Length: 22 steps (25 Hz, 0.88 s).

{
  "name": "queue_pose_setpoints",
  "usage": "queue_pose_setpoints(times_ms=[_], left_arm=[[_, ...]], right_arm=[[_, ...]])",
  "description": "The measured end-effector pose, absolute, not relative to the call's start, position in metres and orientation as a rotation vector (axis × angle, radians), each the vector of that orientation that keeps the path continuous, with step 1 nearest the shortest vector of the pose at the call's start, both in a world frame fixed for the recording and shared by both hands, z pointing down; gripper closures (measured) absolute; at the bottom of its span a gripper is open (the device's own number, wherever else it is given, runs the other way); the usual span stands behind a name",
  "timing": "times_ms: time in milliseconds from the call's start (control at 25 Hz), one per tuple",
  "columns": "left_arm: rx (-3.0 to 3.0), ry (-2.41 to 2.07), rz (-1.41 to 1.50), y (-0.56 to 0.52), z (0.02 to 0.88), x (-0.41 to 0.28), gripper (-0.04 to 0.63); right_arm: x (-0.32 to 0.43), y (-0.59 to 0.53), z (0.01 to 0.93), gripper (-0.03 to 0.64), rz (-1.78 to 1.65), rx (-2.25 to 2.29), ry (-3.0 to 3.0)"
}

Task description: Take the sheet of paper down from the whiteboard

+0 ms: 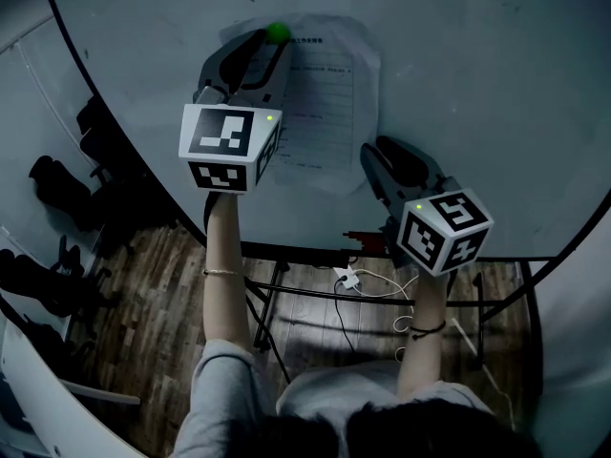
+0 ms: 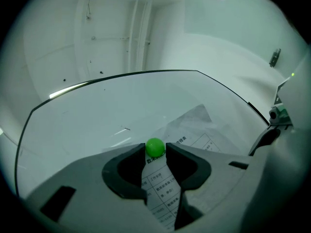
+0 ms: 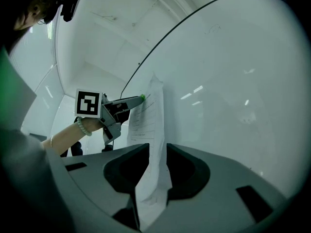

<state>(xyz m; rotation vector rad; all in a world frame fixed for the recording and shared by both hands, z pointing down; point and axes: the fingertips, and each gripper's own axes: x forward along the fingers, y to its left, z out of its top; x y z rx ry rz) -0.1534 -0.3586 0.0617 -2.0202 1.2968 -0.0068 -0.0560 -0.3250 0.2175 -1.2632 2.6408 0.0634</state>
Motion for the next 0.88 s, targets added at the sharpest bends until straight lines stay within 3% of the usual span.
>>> queue_pose_setpoints(times_ms=[600, 880], left_arm=[[-1.966, 1.294, -0.011, -0.359, 0.057, -0.147, 0.483], [-1.965, 1.300, 0.023, -0.359, 0.056, -0.148, 0.485]], right_arm=[[-0.067, -0.330, 0.216, 0.531, 0.056, -1.261, 2.667], [-0.072, -0.331, 0.219, 0.611, 0.101, -1.284, 2.705]])
